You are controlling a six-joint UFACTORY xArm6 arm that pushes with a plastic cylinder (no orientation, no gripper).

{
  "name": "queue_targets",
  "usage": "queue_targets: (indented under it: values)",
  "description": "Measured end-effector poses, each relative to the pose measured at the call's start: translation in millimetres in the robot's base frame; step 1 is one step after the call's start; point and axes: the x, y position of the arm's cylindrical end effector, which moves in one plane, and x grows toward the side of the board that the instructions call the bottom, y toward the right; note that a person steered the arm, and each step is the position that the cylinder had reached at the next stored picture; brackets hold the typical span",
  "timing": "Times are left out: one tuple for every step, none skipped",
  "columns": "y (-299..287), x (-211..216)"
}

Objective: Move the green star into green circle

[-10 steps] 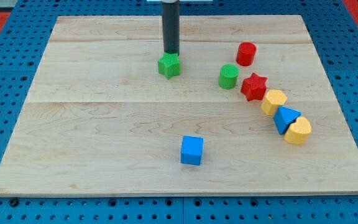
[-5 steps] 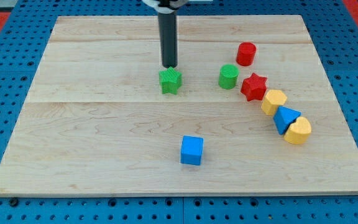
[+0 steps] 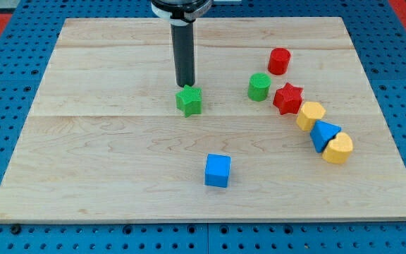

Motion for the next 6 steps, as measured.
queue_targets:
  values:
    - [0, -1]
    - [0, 0]
    - [-1, -16]
    - [11, -39]
    - [55, 10]
    - [55, 16]
